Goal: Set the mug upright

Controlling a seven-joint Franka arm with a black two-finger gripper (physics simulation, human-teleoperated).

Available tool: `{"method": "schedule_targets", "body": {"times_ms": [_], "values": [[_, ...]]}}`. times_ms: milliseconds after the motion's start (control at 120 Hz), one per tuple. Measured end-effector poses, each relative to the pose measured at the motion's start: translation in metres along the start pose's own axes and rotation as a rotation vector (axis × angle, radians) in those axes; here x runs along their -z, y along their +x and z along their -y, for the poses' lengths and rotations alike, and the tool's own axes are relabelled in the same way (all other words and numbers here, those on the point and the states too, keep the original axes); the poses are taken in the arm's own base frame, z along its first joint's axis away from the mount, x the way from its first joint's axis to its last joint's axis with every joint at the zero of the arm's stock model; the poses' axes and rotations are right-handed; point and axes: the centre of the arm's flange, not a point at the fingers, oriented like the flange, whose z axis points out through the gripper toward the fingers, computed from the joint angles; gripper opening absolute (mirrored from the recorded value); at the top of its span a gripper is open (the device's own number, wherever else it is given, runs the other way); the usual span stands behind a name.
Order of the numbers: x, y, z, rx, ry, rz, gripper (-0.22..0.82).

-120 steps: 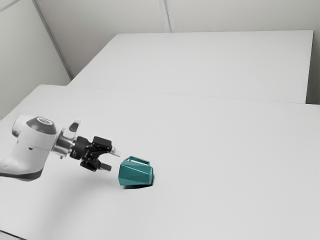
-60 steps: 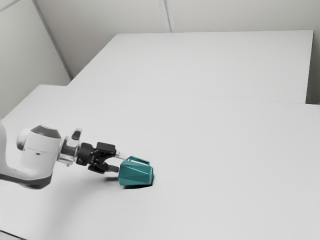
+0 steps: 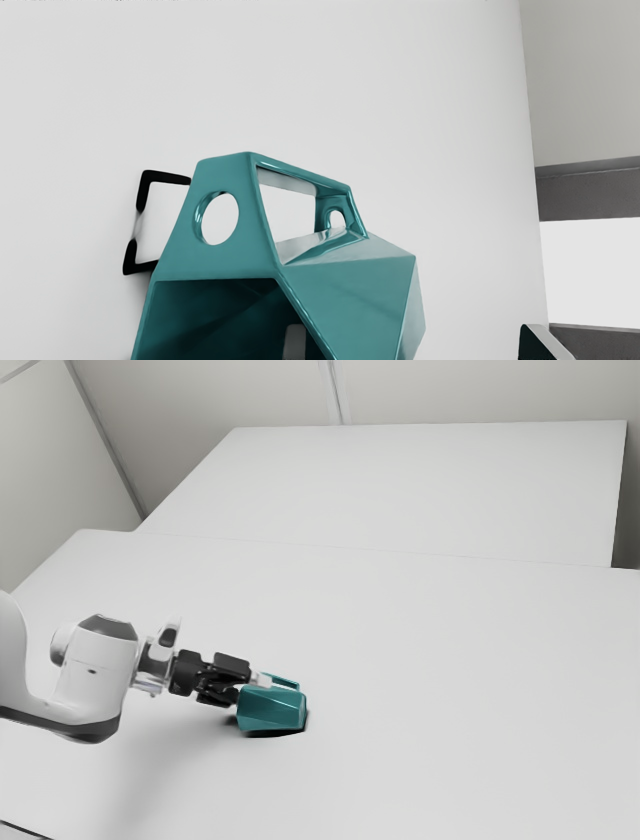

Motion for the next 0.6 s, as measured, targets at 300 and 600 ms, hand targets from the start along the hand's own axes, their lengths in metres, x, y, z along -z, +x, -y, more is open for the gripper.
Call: {"method": "schedule_targets", "body": {"times_ms": [300, 600], "values": [[-0.0014, 0.0013, -0.0017, -0.021, 0.002, -0.006, 0.06], [-0.0030, 0.0016, -0.0017, -0.030, 0.006, -0.002, -0.11]]}}
